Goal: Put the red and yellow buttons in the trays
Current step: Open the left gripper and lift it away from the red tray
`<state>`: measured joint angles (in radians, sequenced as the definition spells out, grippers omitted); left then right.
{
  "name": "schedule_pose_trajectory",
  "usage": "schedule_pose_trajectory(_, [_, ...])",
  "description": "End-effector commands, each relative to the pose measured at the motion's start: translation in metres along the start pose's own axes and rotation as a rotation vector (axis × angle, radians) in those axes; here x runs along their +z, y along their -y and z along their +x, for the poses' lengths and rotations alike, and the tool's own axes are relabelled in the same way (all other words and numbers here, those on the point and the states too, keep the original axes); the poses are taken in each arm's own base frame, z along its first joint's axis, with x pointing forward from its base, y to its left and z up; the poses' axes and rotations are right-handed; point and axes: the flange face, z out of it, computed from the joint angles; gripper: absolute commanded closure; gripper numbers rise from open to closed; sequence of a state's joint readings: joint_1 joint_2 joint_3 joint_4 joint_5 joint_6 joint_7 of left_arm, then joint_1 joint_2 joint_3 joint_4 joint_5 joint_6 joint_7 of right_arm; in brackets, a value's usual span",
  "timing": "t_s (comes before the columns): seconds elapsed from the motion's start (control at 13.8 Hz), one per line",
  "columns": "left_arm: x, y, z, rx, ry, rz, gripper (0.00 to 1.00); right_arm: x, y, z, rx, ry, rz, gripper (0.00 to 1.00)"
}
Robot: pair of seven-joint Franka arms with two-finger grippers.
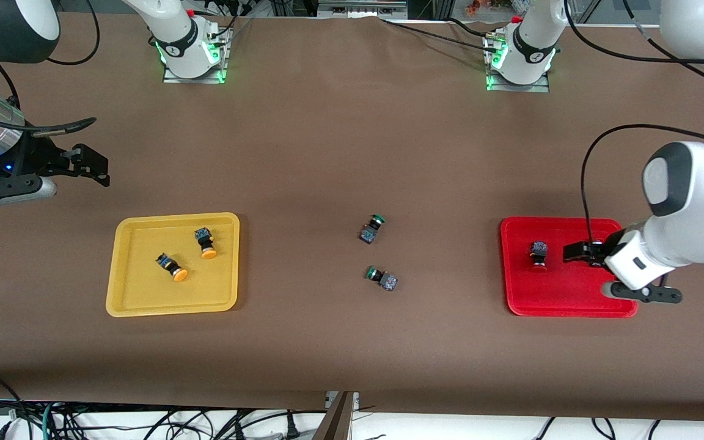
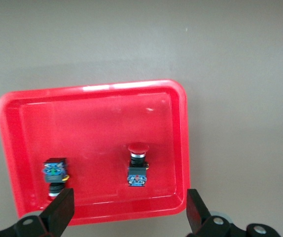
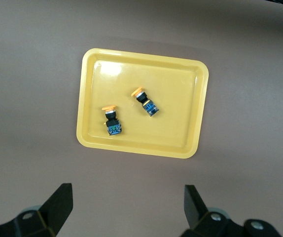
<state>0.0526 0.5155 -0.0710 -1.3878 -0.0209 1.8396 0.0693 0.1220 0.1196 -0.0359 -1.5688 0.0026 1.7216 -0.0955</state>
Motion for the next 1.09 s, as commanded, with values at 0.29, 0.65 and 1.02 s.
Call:
schedule_pose_trajectory(0.29, [-0.105, -0.008, -0.032, -0.024, 0.03, -0.074, 0.0, -0.005, 0.0, 0.002, 0.005, -0.002, 0.001, 0.0])
schedule_pose_trajectory(0.65, [-0.173, -0.026, -0.098, -0.099, 0.045, -0.009, 0.0, -0.005, 0.0, 0.002, 0.007, -0.002, 0.001, 0.0])
schedule_pose_trajectory(1.02, [-0.17, -0.055, -0.131, -0.148, 0.088, 0.041, 0.0, -0.004, 0.001, 0.002, 0.005, -0.001, 0.003, 0.0])
